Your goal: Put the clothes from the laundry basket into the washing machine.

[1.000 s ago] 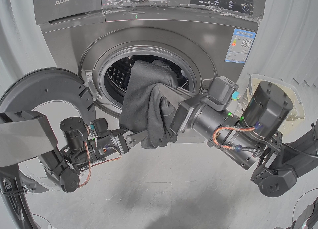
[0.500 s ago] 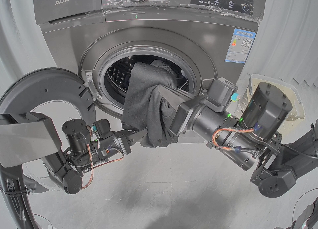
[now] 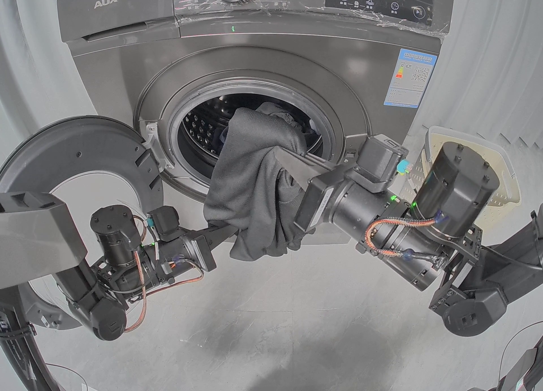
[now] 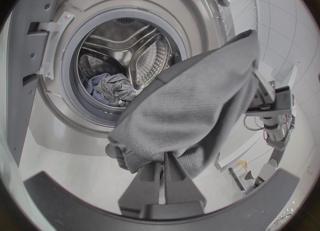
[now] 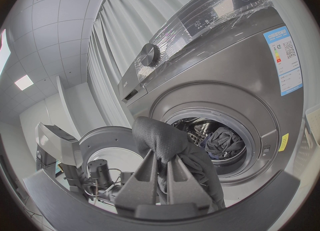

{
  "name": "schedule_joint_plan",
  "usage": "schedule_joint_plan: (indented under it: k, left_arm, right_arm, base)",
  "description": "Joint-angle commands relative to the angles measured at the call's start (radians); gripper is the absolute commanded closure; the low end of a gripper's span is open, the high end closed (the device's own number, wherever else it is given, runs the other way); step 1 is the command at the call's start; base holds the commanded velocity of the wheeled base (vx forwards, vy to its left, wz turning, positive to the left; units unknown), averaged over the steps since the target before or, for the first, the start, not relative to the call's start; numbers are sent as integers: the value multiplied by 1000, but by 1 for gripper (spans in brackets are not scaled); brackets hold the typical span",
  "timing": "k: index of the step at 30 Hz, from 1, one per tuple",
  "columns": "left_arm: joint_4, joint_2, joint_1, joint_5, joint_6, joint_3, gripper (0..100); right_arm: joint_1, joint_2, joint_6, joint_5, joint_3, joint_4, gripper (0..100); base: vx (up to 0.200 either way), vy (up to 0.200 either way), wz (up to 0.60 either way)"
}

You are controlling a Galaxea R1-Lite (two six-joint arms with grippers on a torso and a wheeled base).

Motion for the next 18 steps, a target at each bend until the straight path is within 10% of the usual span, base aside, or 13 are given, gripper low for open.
schedule_joint_plan:
  k: [1, 18]
  left_arm:
    - [-1, -139, -34, -7, -2, 118, 100]
    - [2, -275, -115, -9, -8, 274, 100]
  right_arm:
    - [-6, -3, 0, 0, 7, -1, 100]
    - [-1, -5, 0, 0, 47, -1, 100]
  base:
    - [0, 0, 0]
    - [0, 0, 0]
